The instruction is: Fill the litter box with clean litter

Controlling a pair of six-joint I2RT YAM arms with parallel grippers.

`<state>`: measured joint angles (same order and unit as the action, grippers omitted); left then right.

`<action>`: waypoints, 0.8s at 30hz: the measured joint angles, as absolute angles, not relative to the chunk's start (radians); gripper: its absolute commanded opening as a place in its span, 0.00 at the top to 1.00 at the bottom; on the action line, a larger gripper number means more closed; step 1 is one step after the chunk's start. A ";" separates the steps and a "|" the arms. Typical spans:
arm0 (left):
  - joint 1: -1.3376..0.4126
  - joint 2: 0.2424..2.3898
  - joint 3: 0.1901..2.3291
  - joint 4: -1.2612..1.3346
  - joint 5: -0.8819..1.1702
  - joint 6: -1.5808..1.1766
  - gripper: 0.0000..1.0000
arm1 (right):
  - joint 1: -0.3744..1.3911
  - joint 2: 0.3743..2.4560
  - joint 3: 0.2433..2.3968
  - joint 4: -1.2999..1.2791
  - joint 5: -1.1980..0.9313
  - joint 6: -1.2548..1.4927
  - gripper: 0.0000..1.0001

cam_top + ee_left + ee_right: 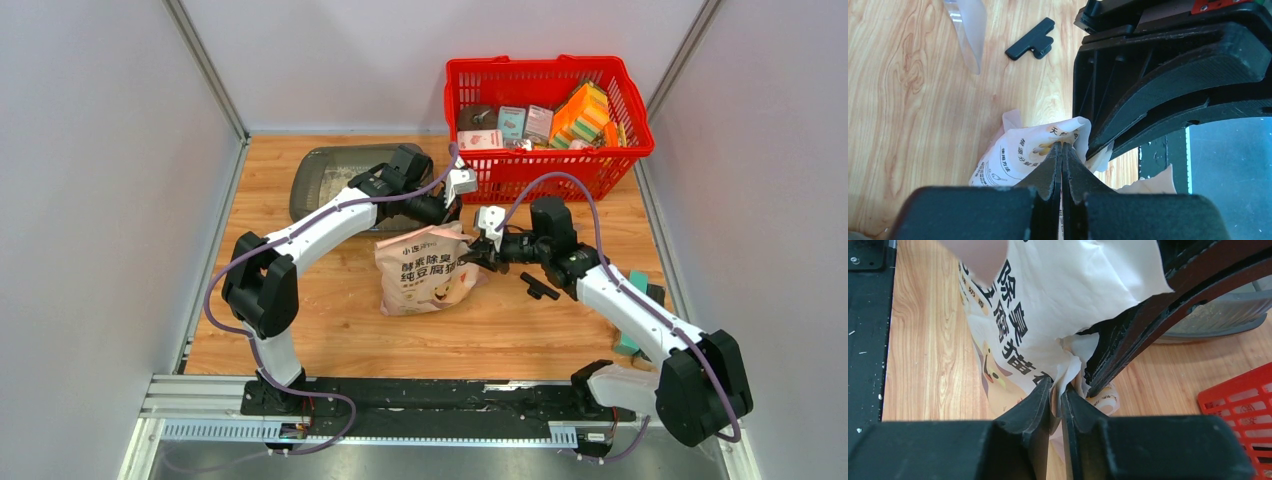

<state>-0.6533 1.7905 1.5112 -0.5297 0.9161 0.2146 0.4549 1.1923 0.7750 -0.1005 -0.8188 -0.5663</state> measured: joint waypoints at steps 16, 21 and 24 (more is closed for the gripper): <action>-0.640 1.790 1.511 -0.469 0.907 0.164 1.00 | 0.455 1.145 0.771 -0.118 -0.741 -0.632 0.64; -0.635 1.790 1.511 -0.466 0.918 0.150 1.00 | 0.455 1.136 0.758 -0.101 -0.690 -0.633 0.60; -0.635 1.790 1.511 -0.466 0.929 0.146 1.00 | 0.455 1.136 0.755 -0.092 -0.668 -0.633 0.59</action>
<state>-0.6353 1.7905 1.5112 -0.4664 0.9295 0.1455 0.4549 1.1358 0.7551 -0.0921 -0.6682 -0.6334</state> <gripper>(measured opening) 0.006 0.395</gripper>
